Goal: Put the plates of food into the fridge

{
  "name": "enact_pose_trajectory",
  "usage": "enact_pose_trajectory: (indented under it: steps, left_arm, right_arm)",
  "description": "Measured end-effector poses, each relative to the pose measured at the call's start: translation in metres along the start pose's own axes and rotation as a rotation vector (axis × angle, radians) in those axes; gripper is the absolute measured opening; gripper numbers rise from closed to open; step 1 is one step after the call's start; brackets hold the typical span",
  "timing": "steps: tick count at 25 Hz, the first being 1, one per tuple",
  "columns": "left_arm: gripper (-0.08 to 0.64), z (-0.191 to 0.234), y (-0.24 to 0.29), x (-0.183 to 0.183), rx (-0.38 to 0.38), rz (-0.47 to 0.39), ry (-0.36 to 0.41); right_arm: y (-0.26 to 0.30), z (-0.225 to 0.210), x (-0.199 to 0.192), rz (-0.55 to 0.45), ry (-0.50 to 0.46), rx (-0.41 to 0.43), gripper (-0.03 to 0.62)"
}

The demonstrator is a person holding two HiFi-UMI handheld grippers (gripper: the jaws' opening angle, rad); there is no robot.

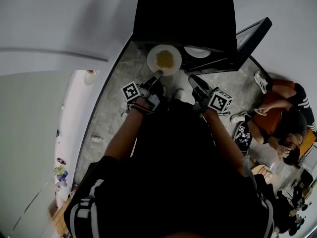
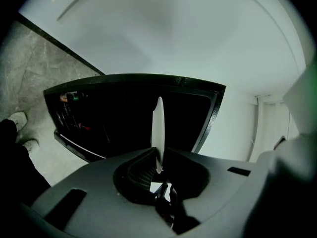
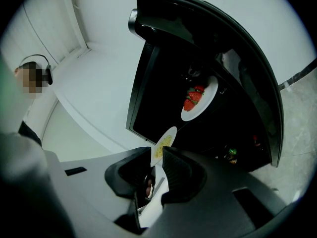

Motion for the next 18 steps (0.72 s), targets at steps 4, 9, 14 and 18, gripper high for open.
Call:
enact_pose_trajectory:
  steps: [4,9,14,18]
  left_arm:
    - [0.051,0.005,0.003,0.003,0.004,0.0,-0.011]
    - [0.046,0.009,0.007,0.007,0.001,-0.008,-0.024]
    - [0.044,0.013,0.009,0.011,0.004,-0.003,-0.018]
    - [0.043,0.013,0.012,0.014,0.007,-0.006,-0.017]
  right_arm:
    - [0.0,0.0,0.0,-0.006,-0.001,-0.001,0.089]
    - [-0.002,0.001,0.001,-0.017,-0.002,-0.002,0.089]
    - [-0.004,0.0,0.0,-0.028,0.007,-0.008,0.089]
    - [-0.004,0.001,0.0,-0.029,0.014,-0.011,0.089]
Point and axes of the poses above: the fingertips, and each gripper's own axes: y forward along the fingers, z to its left, x out of its top, the point moved 9 cm from there along -y, backward along the fingers, and after that the axes turned 14 degrees about y, right-handed, at the moved point
